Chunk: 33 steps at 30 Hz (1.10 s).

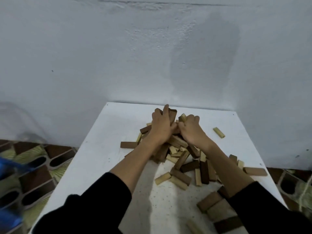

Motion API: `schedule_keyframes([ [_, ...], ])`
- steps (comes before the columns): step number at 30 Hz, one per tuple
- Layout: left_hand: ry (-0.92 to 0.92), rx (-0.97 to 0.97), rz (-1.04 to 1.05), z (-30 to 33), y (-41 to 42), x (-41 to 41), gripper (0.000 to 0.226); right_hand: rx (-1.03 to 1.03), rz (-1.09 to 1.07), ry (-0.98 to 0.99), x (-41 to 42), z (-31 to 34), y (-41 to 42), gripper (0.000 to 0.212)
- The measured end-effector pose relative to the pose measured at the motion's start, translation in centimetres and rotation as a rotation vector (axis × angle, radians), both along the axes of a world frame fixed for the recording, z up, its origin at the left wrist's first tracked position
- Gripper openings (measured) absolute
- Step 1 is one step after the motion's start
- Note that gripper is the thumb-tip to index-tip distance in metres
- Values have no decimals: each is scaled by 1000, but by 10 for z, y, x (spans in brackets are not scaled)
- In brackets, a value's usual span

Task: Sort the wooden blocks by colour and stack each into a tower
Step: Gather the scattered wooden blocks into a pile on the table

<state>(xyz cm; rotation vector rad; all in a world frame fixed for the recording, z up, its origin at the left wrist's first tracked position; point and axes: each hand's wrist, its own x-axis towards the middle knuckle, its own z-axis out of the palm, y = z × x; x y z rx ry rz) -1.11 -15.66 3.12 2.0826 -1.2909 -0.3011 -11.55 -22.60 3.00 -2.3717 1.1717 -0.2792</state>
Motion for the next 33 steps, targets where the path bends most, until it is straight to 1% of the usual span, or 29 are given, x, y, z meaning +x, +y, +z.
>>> schedule_keyframes([
  [1, 3, 5, 18, -4, 12, 7, 66, 18, -10, -27, 6, -3, 9, 36],
  [3, -8, 14, 34, -14, 32, 18, 68, -9, 12, -20, 14, -5, 25, 35],
  [5, -6, 26, 58, -24, 49, 25, 70, -82, 14, 2, 14, -11, 32, 35],
  [9, 22, 40, 127, -37, 74, 34, 67, -226, 3, 32, 11, -26, 38, 42],
  [11, 8, 77, 136, -46, 82, 36, 65, -251, 9, 63, 7, -32, 40, 44],
  [13, -46, 101, 135, -55, 88, 35, 63, -217, 41, 32, 3, -41, 42, 48],
  [16, -140, 97, 137, -65, 91, 34, 59, -143, 69, -138, -2, -50, 45, 52],
  [19, -181, 100, 130, -73, 94, 34, 56, -148, 62, -237, -6, -57, 46, 49],
  [21, -213, 118, 133, -77, 98, 32, 56, -166, 69, -277, -9, -61, 48, 52],
  [24, -231, 138, 141, -79, 100, 30, 68, -157, 68, -290, -11, -63, 48, 60],
  [27, -233, 137, 149, -77, 99, 30, 69, -161, 66, -297, -10, -66, 45, 67],
  [31, -243, 110, 169, -73, 96, 29, 65, -160, 49, -312, -13, -69, 39, 71],
  [33, -230, 97, 188, -71, 92, 28, 57, -140, 26, -321, -16, -69, 34, 68],
])
